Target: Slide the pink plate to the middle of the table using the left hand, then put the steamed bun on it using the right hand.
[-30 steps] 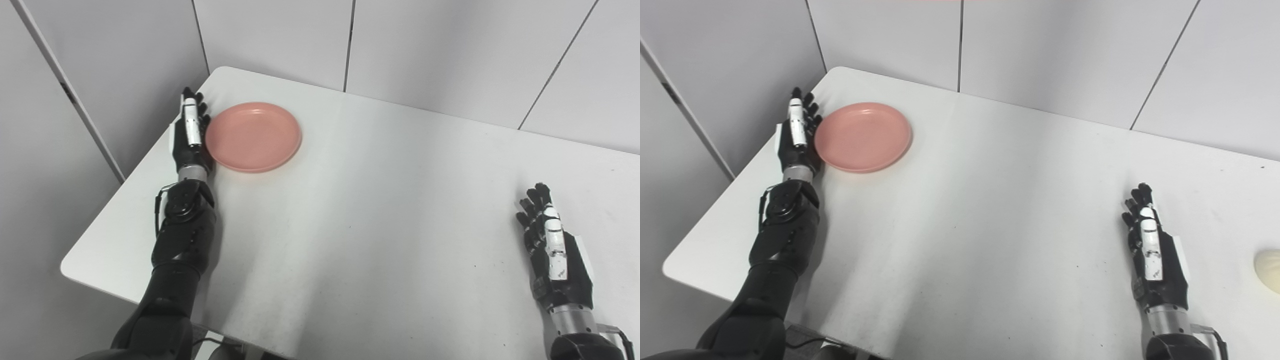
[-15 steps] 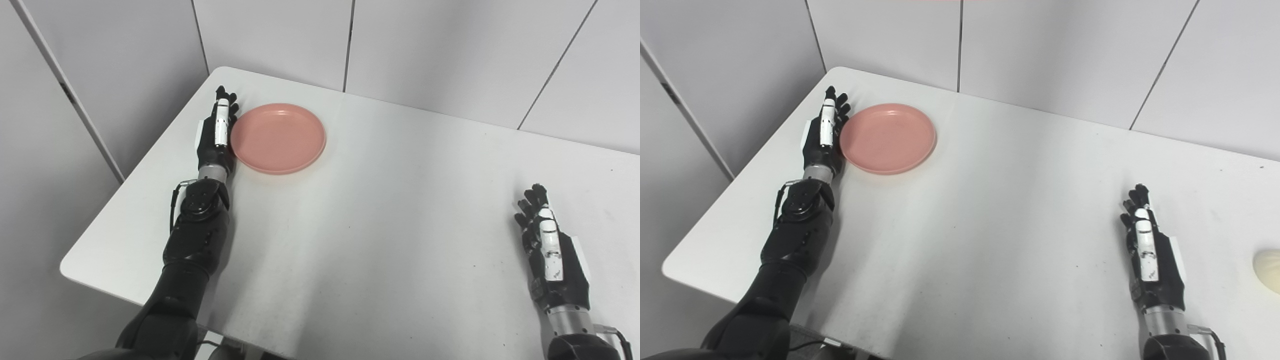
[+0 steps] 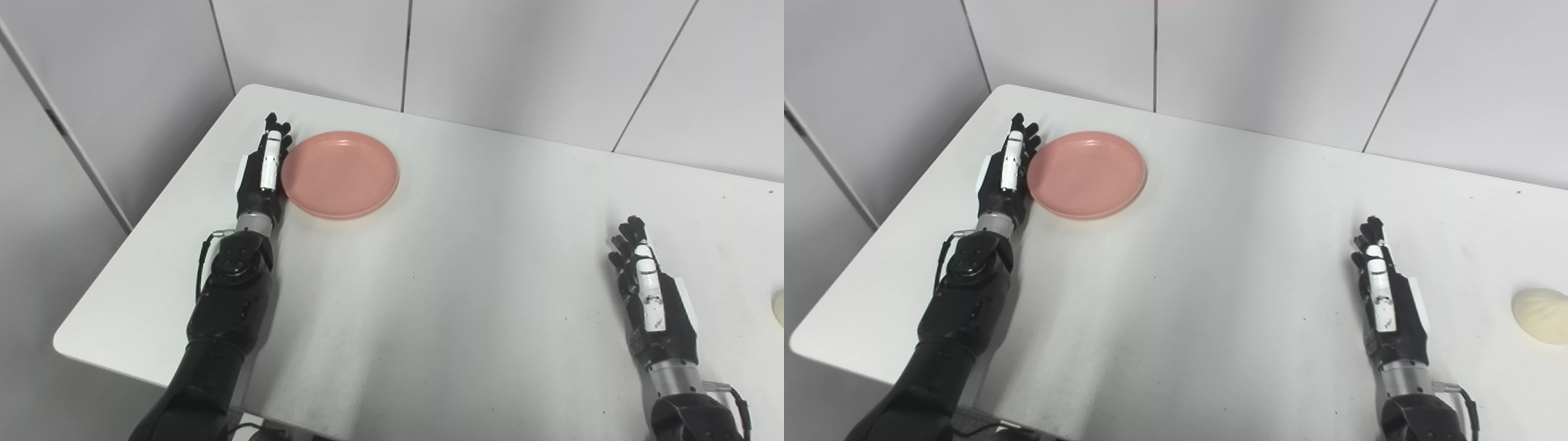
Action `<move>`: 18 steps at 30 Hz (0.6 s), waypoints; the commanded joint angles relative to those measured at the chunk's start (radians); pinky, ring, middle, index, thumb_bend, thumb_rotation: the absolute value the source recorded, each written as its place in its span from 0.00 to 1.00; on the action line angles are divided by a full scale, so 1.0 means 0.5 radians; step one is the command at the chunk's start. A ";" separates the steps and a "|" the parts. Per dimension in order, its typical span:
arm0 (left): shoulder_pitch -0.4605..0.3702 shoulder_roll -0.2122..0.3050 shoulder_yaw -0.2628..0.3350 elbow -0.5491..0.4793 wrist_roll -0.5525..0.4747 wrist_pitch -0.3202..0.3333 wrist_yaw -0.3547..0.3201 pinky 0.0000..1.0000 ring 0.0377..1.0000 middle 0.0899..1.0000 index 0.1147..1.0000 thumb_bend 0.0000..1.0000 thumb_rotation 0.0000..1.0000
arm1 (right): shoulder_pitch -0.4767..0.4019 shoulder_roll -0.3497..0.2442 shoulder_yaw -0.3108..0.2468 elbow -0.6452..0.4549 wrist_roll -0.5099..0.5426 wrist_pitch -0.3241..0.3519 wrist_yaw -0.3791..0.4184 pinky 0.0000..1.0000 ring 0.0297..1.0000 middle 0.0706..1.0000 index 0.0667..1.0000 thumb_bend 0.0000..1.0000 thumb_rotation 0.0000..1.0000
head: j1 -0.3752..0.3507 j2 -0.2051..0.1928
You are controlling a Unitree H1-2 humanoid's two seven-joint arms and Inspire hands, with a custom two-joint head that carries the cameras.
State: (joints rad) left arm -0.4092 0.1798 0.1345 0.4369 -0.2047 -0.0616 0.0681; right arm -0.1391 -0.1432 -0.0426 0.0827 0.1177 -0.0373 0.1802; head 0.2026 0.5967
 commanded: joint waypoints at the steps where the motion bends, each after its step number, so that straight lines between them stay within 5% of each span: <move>1: 0.015 -0.056 -0.078 -0.009 0.026 0.113 -0.108 1.00 0.97 0.95 0.97 0.45 1.00 | 0.077 0.078 0.034 0.107 0.012 -0.079 -0.009 1.00 1.00 1.00 1.00 0.24 1.00 | -0.002 -0.003; 12: 0.059 -0.132 -0.198 -0.141 0.020 0.143 -0.207 1.00 0.95 0.94 0.95 0.44 1.00 | 0.083 0.115 0.036 0.104 -0.014 -0.091 -0.023 1.00 1.00 1.00 1.00 0.20 1.00 | -0.089 0.016; 18: 0.107 -0.179 -0.291 -0.286 0.044 0.279 -0.248 1.00 0.96 0.95 0.97 0.45 1.00 | 0.084 0.118 0.052 0.104 -0.037 -0.097 -0.018 1.00 1.00 1.00 1.00 0.19 1.00 | -0.144 0.030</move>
State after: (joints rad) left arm -0.3624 0.1229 0.0275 0.3121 -0.1879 0.0176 0.0010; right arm -0.1429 -0.1208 -0.0368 0.0852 0.0908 -0.0569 0.1736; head 0.1335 0.6120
